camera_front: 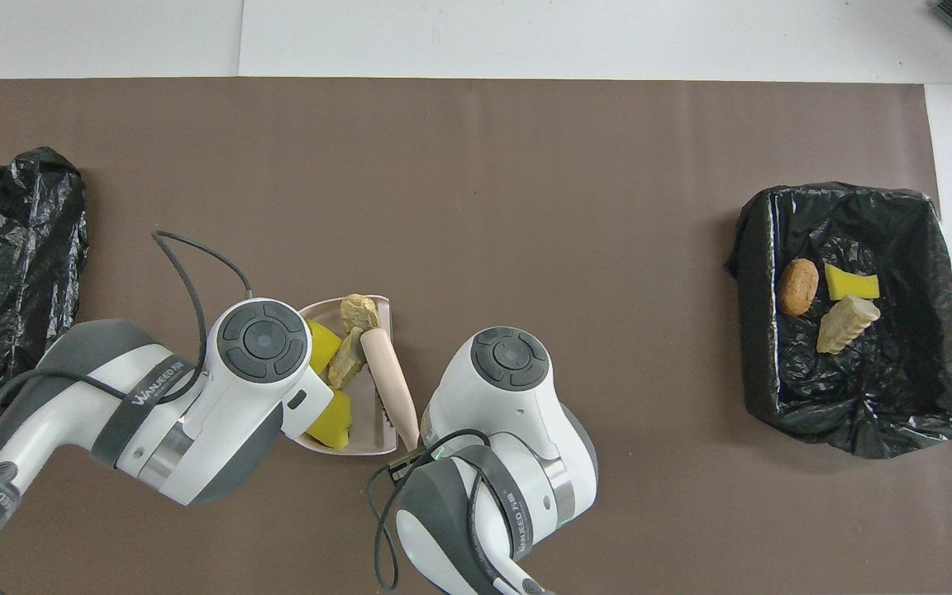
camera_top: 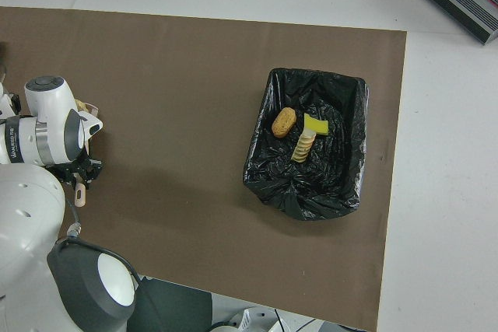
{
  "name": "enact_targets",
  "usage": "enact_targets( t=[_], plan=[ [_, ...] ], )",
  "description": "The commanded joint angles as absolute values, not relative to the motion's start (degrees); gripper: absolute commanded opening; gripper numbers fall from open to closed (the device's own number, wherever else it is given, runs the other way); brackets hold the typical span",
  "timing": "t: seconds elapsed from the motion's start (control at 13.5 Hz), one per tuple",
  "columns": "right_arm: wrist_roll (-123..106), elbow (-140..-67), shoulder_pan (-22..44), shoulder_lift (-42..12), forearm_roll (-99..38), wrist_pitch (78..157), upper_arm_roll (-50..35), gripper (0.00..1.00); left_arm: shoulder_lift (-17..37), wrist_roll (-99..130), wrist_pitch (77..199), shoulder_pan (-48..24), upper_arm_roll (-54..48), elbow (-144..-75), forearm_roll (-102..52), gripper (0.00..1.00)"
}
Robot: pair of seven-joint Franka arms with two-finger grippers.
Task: Sweep and dump trash in bin
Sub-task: 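Lift the brush and sweep the last pieces in with the right gripper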
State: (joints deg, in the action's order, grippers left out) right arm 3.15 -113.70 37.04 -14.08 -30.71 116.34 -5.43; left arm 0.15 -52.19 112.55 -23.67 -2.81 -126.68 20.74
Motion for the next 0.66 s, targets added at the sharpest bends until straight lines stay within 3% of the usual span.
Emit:
enact_targets(
  t=[0.0,0.3,0.59],
  plan=[
    [6.92,-115.14,36.74,-11.35,-32.52,116.72,-5.54,0.0,-0.62,-51.15,113.2,-23.12,-3.08,-127.35,21.09,0.0],
    [11.69,-115.4,35.86,-4.41,-27.45,107.25,-4.92,0.0,-0.62,-51.24,113.29,-23.03,-3.08,-127.35,21.01,0.0],
    [14.06,-115.14,35.24,-2.73,-14.44,99.78,-5.01,0.0,-0.44,-52.21,114.77,-21.1,-3.08,-127.35,20.74,0.0]
  ],
)
